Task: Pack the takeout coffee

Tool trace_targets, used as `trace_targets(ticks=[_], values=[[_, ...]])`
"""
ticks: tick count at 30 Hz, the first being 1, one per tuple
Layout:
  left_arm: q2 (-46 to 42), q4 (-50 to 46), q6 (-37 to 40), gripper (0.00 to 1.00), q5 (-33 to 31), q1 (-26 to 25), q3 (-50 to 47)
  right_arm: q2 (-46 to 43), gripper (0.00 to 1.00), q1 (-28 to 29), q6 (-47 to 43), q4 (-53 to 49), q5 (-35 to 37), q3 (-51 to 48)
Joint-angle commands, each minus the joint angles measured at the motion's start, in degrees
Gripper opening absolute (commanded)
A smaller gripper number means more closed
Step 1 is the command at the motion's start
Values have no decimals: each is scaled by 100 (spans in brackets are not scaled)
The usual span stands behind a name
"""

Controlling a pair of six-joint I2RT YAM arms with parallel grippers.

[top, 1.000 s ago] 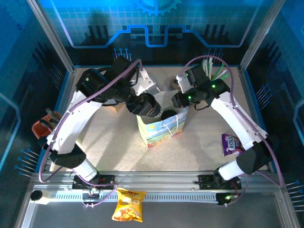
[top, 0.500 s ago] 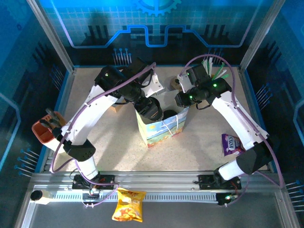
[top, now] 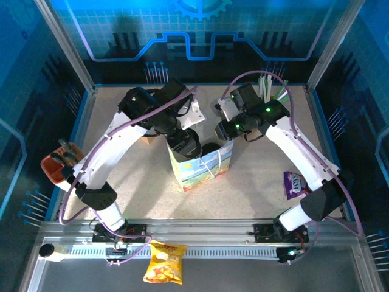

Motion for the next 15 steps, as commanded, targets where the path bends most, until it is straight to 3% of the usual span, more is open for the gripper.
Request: trace_targets(ticks=[1,6,15], values=[[-53,-133,231,51,-166,-47,-67,33,34,5,-128,-219,350,252],[186,-219,291,50,-169,-46,49,77,31,-31,-179,-330,648,348],[527,-328,422,48,-63,-32,295,293,18,-41,-179,-286,563,415]])
